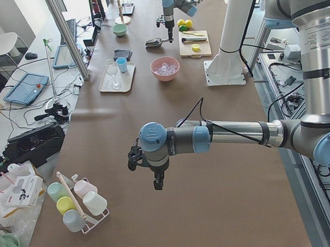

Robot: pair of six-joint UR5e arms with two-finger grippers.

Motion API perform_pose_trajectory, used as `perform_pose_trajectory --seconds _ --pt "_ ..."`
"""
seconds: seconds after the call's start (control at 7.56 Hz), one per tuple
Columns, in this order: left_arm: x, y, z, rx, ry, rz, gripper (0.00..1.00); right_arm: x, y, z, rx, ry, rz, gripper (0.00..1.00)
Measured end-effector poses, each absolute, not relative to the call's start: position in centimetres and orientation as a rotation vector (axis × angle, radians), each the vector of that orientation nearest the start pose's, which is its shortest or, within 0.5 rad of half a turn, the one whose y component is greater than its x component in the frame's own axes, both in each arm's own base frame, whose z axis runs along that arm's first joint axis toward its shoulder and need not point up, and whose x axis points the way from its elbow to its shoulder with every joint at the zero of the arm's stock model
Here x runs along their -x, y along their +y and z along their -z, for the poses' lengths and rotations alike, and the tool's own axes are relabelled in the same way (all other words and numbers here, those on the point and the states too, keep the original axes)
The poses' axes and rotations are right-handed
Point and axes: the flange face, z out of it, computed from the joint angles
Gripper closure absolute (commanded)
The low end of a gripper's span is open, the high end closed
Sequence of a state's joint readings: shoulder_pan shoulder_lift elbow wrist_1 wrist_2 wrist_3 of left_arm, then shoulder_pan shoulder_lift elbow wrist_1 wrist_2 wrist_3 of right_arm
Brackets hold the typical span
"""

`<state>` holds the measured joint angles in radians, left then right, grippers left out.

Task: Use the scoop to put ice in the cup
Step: 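Reach the right gripper to the silver scoop handle and grasp it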

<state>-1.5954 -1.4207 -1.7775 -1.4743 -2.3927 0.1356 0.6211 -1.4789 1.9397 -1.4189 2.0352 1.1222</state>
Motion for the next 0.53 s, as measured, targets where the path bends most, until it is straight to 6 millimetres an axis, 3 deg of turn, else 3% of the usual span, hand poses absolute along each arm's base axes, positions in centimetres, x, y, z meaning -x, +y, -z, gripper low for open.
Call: perform_pose_trajectory --seconds 0.26,0.53 --pt "6.9 -42.32 -63.06 -0.03 0.823 -0.094 0.01 37.5 -37.73 -43.11 0.074 -0.738 -0.007 0.47" --pt "6.81 -42.34 -62.97 -0.03 0.823 -0.096 0.02 37.61 -37.8 -43.5 0.076 -0.731 -0.003 0.61"
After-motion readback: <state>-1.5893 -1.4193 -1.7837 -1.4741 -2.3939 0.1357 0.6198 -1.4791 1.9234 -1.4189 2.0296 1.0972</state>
